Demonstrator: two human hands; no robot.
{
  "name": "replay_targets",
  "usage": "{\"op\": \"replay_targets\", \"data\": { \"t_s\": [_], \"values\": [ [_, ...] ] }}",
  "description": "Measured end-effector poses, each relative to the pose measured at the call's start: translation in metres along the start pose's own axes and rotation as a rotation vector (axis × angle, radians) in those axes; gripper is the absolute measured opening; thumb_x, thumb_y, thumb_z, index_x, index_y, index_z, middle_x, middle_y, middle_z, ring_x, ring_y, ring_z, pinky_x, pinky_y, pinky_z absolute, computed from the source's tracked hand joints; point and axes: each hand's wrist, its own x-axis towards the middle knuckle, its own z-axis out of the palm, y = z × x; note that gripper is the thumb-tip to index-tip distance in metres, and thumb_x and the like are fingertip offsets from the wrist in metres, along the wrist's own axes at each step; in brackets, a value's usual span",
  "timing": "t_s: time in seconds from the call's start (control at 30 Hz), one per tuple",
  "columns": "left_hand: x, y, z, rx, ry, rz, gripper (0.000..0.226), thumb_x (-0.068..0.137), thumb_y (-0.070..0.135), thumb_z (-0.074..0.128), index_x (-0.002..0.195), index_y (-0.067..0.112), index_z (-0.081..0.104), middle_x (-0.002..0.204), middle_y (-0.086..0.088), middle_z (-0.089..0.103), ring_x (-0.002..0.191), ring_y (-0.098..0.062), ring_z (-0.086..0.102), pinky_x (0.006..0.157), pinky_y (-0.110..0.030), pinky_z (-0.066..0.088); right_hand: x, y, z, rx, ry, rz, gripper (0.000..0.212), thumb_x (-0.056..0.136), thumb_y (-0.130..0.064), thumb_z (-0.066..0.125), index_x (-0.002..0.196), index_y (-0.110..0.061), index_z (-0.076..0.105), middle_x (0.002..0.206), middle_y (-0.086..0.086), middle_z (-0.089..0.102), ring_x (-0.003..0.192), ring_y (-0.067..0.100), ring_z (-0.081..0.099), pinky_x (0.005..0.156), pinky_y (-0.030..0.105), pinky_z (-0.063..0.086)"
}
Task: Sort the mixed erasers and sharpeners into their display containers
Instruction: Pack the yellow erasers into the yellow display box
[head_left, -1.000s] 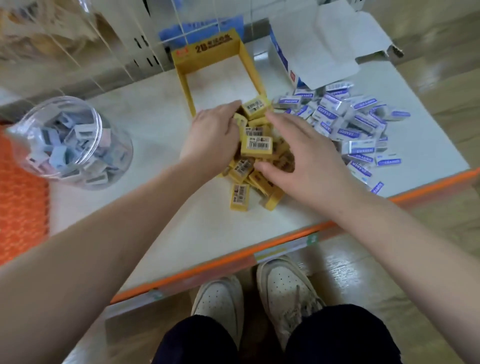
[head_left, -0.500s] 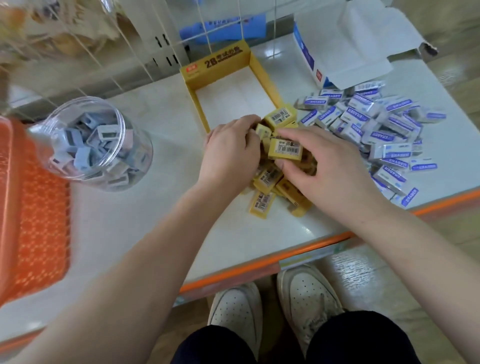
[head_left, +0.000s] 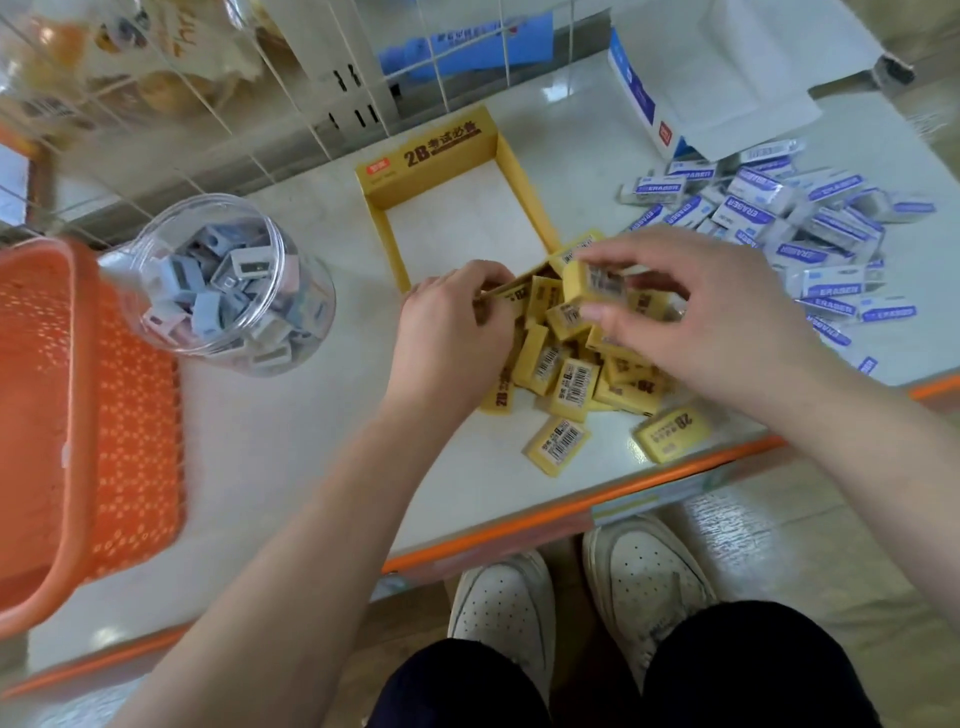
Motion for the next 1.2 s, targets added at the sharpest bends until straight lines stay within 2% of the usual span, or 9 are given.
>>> {"op": "replay_targets", "data": {
  "t_s": [0.13,0.23,0.43,0.53,0.73,0.87,0.97,1.1,1.2],
  "values": [
    [0.003,-0.009,-0.005,-0.049,0.017,-0.063,0.021,0.086,0.012,0.05,0.088,0.025,0.065,0.092,-0.001,0.065,0.076,-0.012,0.056,0.065,-0.021,0.045,0.012,-0.002,-0.008,-0.096,0.051,0.0,0.037,0.085,-0.023,0.066,0.12,-0.03,0.06,0.106,-0.022,0.051,0.097,-0.005,0.049,0.089,0.004,0.034],
    [0.005,-0.009,-0.007,-0.038,0.024,-0.063,0.018,0.086,0.012,0.051,0.085,0.024,0.065,0.089,0.002,0.065,0.071,-0.005,0.052,0.057,-0.007,0.038,0.025,0.001,-0.006,-0.185,0.067,-0.023,0.037,0.085,-0.017,0.063,0.121,-0.023,0.06,0.115,-0.01,0.055,0.102,0.004,0.051,0.098,0.024,0.041],
    [0.007,0.003,-0.005,-0.02,-0.007,0.157,0.03,0.083,0.013,0.056,0.111,0.021,0.061,0.102,0.013,0.06,0.095,-0.007,0.052,0.077,-0.012,0.035,0.04,0.007,0.004,-0.292,-0.058,-0.035,0.033,0.089,-0.02,0.058,0.121,-0.023,0.056,0.121,-0.003,0.057,0.104,0.008,0.049,0.08,0.011,0.025],
    [0.007,0.01,0.003,-0.043,-0.071,0.211,0.041,0.082,0.017,0.06,0.123,0.021,0.055,0.109,0.012,0.059,0.095,-0.006,0.051,0.079,-0.012,0.037,0.033,0.008,0.005,-0.289,-0.002,-0.063,0.031,0.087,-0.018,0.06,0.118,-0.022,0.059,0.118,-0.001,0.059,0.107,0.012,0.052,0.083,0.011,0.026],
    [0.008,0.013,0.001,-0.179,0.008,0.341,0.046,0.081,0.025,0.064,0.124,0.018,0.053,0.108,0.012,0.057,0.092,-0.002,0.051,0.083,-0.009,0.04,0.034,0.004,0.009,-0.25,0.103,-0.116,0.037,0.084,-0.015,0.062,0.121,-0.02,0.061,0.118,0.004,0.055,0.103,0.014,0.053,0.096,0.034,0.045],
    [0.023,0.007,-0.001,-0.296,0.064,0.269,0.041,0.08,0.013,0.064,0.12,0.016,0.056,0.11,0.007,0.058,0.093,-0.005,0.057,0.081,-0.021,0.052,0.046,-0.006,0.015,-0.217,0.119,-0.124,0.037,0.085,-0.021,0.06,0.122,-0.017,0.059,0.11,-0.002,0.06,0.103,0.016,0.059,0.094,0.033,0.047],
    [0.03,0.003,-0.004,-0.341,0.129,0.187,0.038,0.08,0.009,0.061,0.117,0.017,0.059,0.109,0.006,0.06,0.092,-0.003,0.06,0.075,-0.016,0.052,0.055,-0.017,0.021,-0.178,0.109,-0.135,0.031,0.086,-0.017,0.057,0.117,-0.016,0.06,0.1,-0.009,0.058,0.099,0.011,0.06,0.091,0.026,0.047],
    [0.028,-0.012,-0.01,-0.256,0.231,0.108,0.029,0.083,0.02,0.062,0.112,0.022,0.061,0.101,0.015,0.06,0.084,-0.002,0.058,0.073,-0.013,0.048,0.076,-0.028,0.039,-0.21,0.036,-0.164,0.031,0.088,-0.013,0.053,0.117,-0.016,0.061,0.112,-0.005,0.063,0.103,0.007,0.057,0.091,0.017,0.044],
    [0.029,-0.027,-0.022,-0.134,0.27,0.044,0.03,0.086,0.027,0.063,0.115,0.023,0.06,0.099,0.018,0.056,0.085,0.0,0.049,0.067,0.001,0.034,0.089,-0.039,0.051,-0.24,-0.066,-0.187,0.031,0.088,-0.011,0.053,0.117,-0.016,0.062,0.116,-0.001,0.062,0.107,0.012,0.056,0.096,0.024,0.043]
  ]
}}
